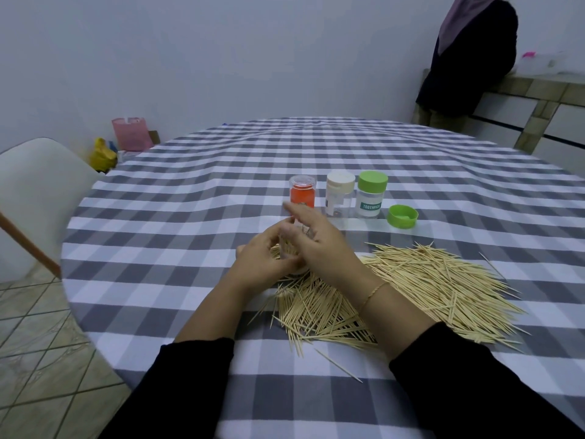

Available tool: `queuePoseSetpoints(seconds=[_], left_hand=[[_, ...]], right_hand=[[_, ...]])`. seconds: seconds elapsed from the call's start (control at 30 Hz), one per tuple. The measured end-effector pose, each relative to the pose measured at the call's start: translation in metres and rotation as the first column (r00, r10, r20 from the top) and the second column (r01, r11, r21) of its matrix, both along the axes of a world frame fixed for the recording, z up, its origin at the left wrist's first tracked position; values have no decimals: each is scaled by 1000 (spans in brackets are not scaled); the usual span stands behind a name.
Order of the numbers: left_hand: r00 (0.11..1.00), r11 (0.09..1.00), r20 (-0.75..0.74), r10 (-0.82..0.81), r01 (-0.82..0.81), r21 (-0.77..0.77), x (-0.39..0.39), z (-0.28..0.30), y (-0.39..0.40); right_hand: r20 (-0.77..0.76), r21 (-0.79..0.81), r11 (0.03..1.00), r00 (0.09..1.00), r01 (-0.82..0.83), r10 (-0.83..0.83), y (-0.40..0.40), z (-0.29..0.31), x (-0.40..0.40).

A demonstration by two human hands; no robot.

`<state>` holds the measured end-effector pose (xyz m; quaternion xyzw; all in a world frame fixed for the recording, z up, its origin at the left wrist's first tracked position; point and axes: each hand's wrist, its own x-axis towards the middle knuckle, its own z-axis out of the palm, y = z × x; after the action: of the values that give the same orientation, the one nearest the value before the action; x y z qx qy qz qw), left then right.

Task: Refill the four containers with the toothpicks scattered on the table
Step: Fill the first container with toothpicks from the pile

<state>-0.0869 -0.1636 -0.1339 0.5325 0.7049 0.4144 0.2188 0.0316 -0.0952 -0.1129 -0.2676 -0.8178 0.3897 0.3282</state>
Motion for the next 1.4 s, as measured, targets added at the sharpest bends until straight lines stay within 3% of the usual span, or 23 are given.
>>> queuePoseSetpoints(seconds=[0.07,0.2,0.37,0.57,0.63,0.77,0.87,0.97,1.03,1.13,1.27,1.4], left_hand=[[1000,1000,0,6,-6,-7,-1,-1,1],[999,999,11,35,-35,-15,-1,-3,1],[1000,1000,11,10,-10,-14,-1,1,-2],[1000,1000,0,5,-5,-6,-2,-1,0],[1000,1000,-6,4,-4,-7,-2,-1,-1],[999,999,-13,37,-37,-35,-1,-1,0],[999,997,-23,45,-46,-58,-1,0,0],[999,996,-24,48,-50,-75,-2,-2,2],[998,995,-24,52,-54,-80,-3,-3,3],[998,996,1,57,-57,-70,-3,-4,3],[998,996,-4,57,-57,-74,-4,-4,4],[999,996,-13,51,-52,-73,-4,-5,4]], right_hand=[[60,143,990,998,14,-22,-4,-4,-4],[22,204,971,991,121,-128,-6,-9,-10],[-25,151,962,974,228,-227,-1,-14,-7],[151,157,985,984,69,-93,3,-15,4],[144,124,991,988,44,-62,4,-13,8],[103,-1,986,981,168,-167,12,3,21],[337,63,954,894,293,-296,30,13,37],[665,183,962,695,202,-273,42,14,51],[798,233,967,547,104,-251,41,11,56],[863,297,955,425,8,-272,36,6,57],[876,343,937,381,-64,-295,31,-1,52],[830,474,878,364,-62,-422,25,-6,54]])
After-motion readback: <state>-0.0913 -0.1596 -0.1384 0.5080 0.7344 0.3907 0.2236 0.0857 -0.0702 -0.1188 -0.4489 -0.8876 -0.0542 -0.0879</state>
